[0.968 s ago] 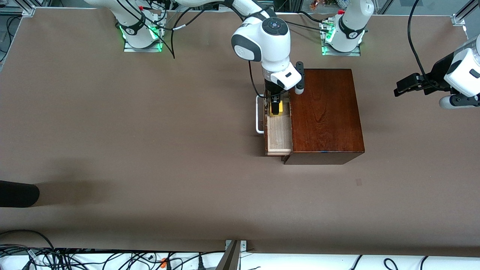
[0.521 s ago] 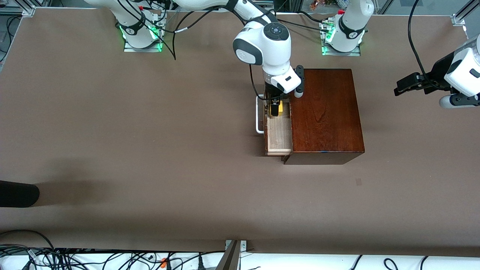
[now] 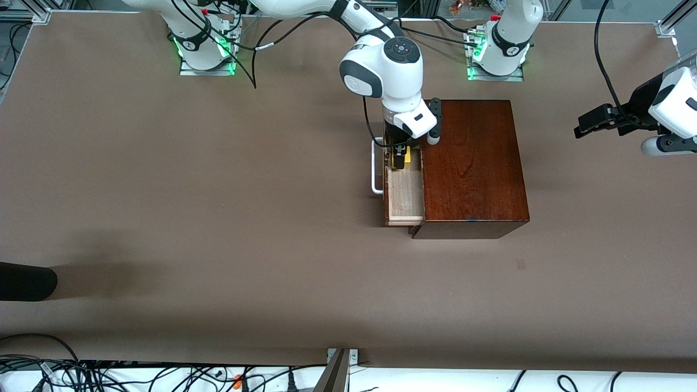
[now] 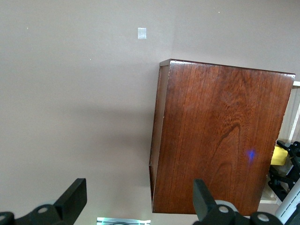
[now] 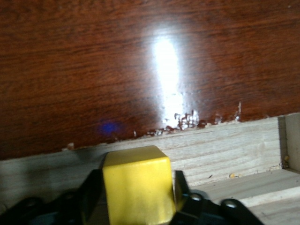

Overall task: Open drawer, take yellow block, close drawer
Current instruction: 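Lower the right gripper and grasp the yellow cube, then lift the yellow cube out and carry it away from the box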

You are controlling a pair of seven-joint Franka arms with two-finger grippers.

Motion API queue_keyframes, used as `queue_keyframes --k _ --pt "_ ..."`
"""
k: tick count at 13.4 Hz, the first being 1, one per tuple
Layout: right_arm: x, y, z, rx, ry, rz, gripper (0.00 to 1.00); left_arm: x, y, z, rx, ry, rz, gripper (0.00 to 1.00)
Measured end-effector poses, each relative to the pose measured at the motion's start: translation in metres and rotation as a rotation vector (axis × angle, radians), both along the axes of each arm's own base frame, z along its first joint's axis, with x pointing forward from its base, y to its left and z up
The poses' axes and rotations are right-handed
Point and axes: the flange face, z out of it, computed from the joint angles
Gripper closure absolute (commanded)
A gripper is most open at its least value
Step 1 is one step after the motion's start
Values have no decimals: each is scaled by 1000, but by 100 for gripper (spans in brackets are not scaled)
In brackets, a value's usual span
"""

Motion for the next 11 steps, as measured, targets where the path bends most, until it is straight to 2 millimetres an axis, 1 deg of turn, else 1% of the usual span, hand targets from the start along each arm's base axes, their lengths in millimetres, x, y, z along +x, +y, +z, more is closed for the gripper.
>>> queue_keyframes --k 3,4,5,6,8,10,11 --pt "1 0 4 2 -1 -3 100 0 1 0 0 1 1 0" --pt "2 0 8 2 0 -7 100 0 1 0 0 1 2 0" --pt "4 0 17 0 7 -17 100 0 1 1 0 0 2 0" --pt "5 0 30 -3 21 -30 100 0 1 1 0 0 2 0" --pt "9 -5 67 -12 51 -58 100 0 1 1 0 0 3 0" --pt "16 -17 108 5 75 -89 100 0 3 1 0 0 5 0" --pt "20 -25 132 21 83 -107 100 0 4 1 0 0 7 0"
